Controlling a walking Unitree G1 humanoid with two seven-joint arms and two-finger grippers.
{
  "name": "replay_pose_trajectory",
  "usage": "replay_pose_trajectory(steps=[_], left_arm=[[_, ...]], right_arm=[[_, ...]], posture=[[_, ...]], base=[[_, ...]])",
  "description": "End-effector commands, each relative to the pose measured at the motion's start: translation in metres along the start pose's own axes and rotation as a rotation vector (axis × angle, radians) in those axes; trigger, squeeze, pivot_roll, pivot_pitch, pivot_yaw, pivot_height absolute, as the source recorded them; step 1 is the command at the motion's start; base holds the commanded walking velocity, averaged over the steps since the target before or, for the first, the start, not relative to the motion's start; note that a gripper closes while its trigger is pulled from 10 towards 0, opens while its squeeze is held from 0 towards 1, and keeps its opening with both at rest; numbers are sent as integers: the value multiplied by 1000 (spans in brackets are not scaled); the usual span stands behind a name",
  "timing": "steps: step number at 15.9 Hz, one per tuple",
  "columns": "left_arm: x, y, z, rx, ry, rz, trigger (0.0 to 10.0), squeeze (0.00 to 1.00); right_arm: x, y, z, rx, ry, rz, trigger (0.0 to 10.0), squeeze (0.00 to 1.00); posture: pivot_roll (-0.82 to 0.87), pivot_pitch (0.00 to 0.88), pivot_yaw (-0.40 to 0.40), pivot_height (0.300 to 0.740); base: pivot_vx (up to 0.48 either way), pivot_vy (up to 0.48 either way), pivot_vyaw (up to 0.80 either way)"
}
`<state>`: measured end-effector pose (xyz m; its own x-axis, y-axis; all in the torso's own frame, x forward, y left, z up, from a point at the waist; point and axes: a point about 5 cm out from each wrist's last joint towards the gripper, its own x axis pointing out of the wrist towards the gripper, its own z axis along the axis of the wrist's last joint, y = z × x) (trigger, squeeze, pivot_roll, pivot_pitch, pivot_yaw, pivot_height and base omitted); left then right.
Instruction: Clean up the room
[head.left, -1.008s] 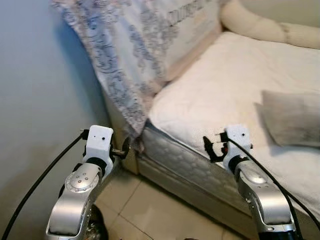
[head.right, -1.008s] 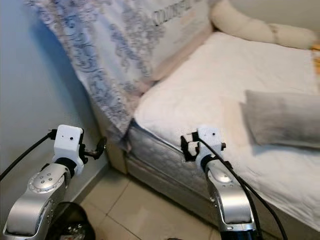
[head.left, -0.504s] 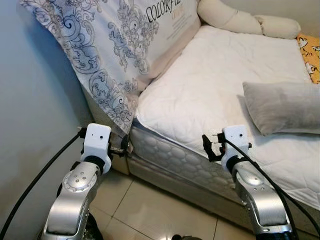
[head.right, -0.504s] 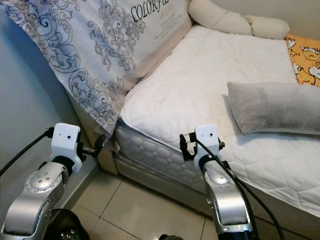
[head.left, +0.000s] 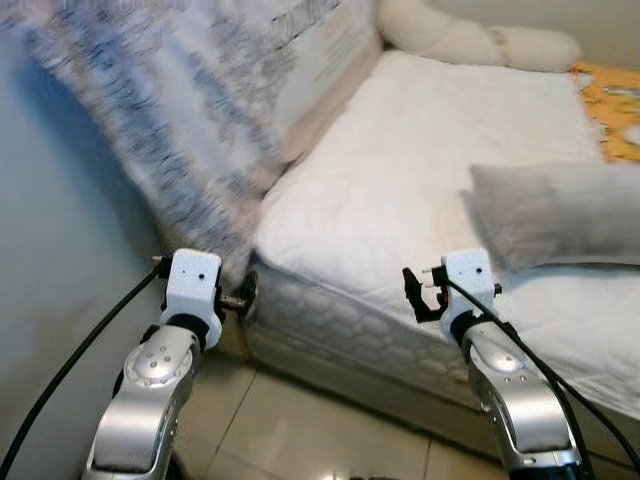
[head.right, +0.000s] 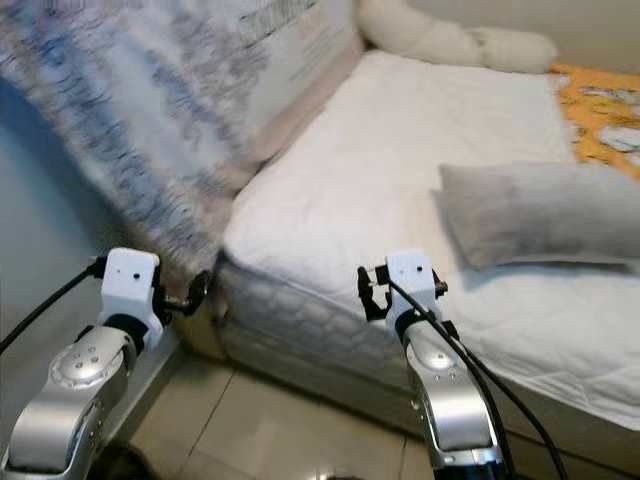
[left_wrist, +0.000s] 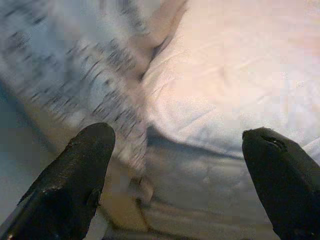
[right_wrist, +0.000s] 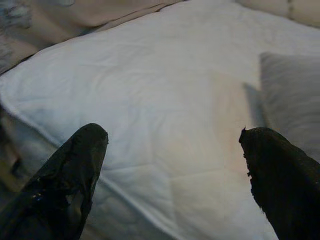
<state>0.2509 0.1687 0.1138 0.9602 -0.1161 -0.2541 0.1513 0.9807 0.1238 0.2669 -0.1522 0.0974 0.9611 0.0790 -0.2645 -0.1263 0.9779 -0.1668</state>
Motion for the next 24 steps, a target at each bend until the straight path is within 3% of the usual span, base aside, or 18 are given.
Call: replay_pose_trajectory(steps=[1,21,24], left_arm=[[0,-1,2,-2,-12,-18,10000,0],[3,-3,-1,24,-13,-12,10000,0],[6,-3,1,23,-18,-8,10000,0]], right_arm=[[0,-3,-5,0,21,-15,10000,0],[3,-12,-4,-15,-13,-62,10000,0],[6,-7,2,20,-49,2,10000,0]], posture=[[15,0,-7,740],[8,0,0,740],[9,0,8,740]], base=[[315,0,-575],[314,0,-584],[309,0,0]])
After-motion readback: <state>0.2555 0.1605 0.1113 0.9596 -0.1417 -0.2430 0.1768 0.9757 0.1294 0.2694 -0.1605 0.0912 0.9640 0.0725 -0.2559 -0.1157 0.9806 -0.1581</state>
